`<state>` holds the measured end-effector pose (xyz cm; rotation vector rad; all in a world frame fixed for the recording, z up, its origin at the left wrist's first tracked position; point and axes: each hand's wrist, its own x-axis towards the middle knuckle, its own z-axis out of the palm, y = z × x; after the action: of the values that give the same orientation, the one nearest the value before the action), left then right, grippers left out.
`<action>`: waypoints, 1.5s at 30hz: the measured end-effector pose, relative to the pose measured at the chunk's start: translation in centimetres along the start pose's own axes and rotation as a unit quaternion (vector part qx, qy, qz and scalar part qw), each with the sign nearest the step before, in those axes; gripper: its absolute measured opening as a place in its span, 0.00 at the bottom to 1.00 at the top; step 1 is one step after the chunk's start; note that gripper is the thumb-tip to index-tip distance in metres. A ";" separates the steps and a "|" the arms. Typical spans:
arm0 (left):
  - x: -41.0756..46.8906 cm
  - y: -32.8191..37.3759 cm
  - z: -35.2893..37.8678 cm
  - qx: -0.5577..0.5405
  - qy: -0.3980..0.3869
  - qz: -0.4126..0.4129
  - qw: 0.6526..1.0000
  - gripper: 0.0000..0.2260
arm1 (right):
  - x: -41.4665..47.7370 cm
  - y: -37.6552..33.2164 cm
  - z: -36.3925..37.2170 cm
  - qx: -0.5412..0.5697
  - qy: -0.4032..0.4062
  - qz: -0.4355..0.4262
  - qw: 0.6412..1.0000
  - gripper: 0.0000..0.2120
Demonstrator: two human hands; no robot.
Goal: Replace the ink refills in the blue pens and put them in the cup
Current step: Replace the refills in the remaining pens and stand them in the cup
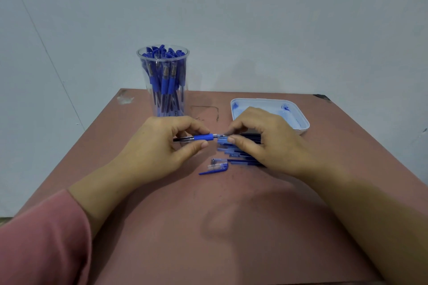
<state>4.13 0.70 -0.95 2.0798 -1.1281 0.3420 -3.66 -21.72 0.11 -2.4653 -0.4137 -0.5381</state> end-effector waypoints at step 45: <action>0.6 -2.5 -1.9 0.004 -0.007 -0.037 0.999 0.06 | 1.1 -0.2 0.0 0.030 -0.019 0.082 0.996 0.07</action>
<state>6.66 2.54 -0.50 2.1279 -1.0562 0.2964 -2.78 -21.34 0.72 -2.4273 -0.2370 -0.4042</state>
